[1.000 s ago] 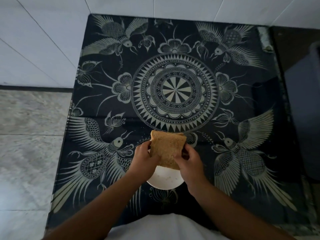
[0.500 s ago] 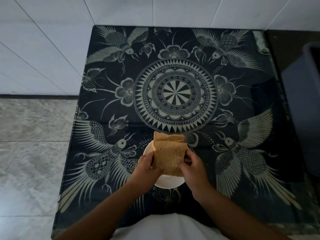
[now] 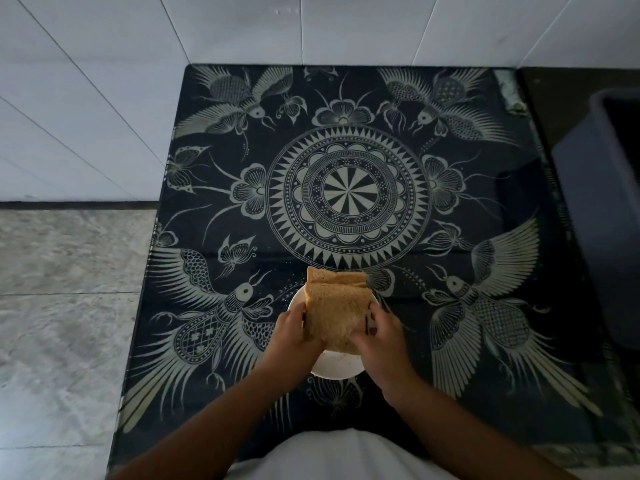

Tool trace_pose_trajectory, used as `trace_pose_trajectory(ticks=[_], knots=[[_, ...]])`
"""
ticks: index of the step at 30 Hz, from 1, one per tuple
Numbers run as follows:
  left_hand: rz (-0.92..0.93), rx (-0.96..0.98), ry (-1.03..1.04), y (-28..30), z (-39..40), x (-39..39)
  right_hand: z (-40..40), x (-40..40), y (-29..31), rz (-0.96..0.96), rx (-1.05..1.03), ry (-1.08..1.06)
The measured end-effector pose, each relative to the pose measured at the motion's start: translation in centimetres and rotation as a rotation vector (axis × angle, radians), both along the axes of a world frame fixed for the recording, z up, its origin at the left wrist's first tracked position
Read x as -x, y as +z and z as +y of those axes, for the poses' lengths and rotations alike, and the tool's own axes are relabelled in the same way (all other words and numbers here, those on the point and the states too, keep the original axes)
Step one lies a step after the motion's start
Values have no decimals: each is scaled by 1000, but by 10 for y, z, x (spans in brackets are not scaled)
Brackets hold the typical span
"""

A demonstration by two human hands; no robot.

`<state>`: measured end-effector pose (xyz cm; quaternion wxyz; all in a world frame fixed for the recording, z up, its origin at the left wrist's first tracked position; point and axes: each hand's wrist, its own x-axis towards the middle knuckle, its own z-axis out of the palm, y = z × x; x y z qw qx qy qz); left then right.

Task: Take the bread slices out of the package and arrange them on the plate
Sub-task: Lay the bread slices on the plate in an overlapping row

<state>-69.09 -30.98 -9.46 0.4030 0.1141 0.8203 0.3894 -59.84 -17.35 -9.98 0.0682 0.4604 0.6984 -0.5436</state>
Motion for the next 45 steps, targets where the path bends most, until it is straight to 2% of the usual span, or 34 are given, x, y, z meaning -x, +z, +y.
trace_pose_trajectory(ticks=[12,21,33,37,41,45], knots=[[-66,-5,24,8,-14,-29,-19,-24,8,16,37,47],[-6,56,-39,6,-23,-39,-19,-32,7,-17,-25,99],[-99,-42,-11,1,-29,-38,-19,-33,9,13,29,93],[-79,-60,-51,-4,-30,-38,-20,-36,6,22,34,102],[-38,-66,18,-9,-33,-44,-26,-43,5,2,0,123],[-37,-83,-32,-10,-36,-52,-29,-50,4,-3,-11,140]])
